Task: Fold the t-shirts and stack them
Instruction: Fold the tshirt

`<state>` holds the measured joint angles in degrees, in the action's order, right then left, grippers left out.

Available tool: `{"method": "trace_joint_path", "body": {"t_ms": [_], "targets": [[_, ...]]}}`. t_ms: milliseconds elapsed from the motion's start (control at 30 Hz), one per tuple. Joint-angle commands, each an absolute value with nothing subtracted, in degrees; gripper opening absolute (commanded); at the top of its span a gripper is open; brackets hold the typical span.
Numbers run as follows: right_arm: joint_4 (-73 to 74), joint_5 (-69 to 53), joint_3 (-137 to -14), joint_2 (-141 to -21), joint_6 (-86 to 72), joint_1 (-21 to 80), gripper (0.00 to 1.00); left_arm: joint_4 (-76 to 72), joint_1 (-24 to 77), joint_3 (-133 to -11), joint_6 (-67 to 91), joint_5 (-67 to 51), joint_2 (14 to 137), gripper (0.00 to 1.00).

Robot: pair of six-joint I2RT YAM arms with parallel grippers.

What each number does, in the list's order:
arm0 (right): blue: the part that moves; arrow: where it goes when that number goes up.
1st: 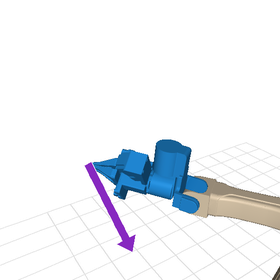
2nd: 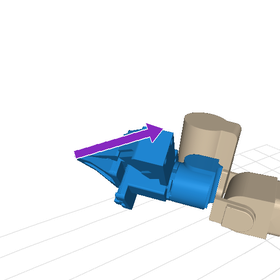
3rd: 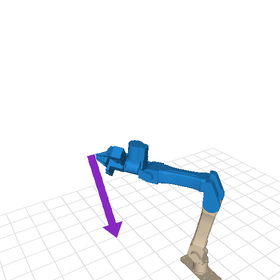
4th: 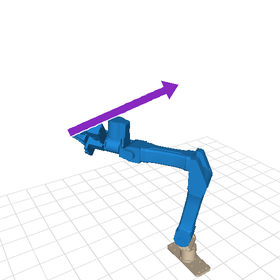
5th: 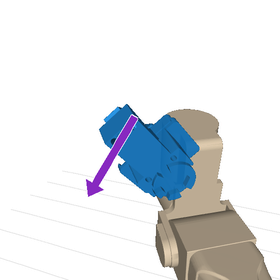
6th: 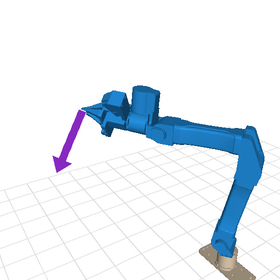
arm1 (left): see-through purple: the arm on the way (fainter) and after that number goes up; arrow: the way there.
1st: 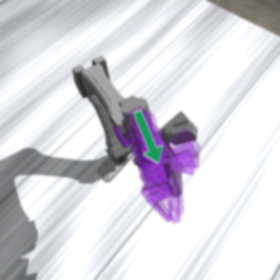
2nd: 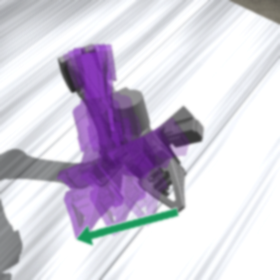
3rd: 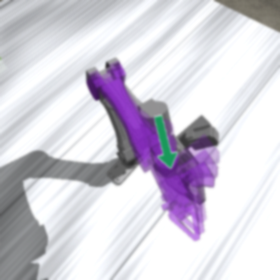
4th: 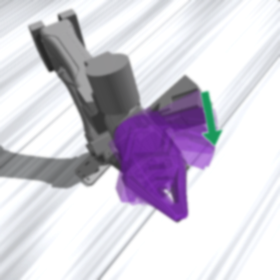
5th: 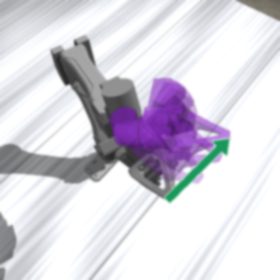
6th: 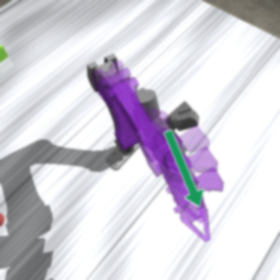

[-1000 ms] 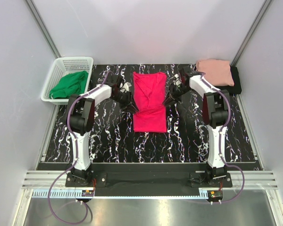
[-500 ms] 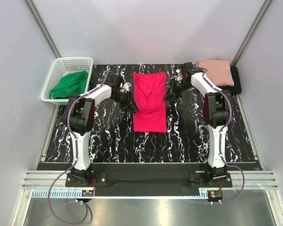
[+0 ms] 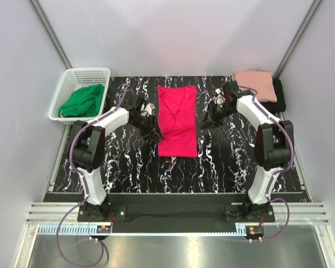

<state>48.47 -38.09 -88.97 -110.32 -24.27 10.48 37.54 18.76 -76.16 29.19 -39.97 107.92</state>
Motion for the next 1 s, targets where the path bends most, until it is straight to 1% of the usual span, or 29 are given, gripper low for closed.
{"method": "trace_joint_path", "body": {"t_ms": [0, 233, 433, 967], "targets": [[45.71, -38.58, -82.38, -105.39, -24.96, 10.55, 0.24, 34.02, 20.30, -75.23, 30.23, -37.89, 108.01, 0.38], [45.70, -38.85, -78.40, -100.38, -25.14, 10.46, 0.24, 30.15, 21.18, -77.16, 31.11, -36.56, 113.81, 0.38], [46.14, -39.20, -76.99, -99.67, -24.87, 10.55, 0.24, 30.15, 21.18, -79.71, 31.03, -36.65, 116.89, 0.38], [46.41, -39.64, -76.55, -99.76, -25.14, 10.55, 0.24, 30.41, 21.09, -84.20, 31.12, -37.53, 120.06, 0.37]]}}
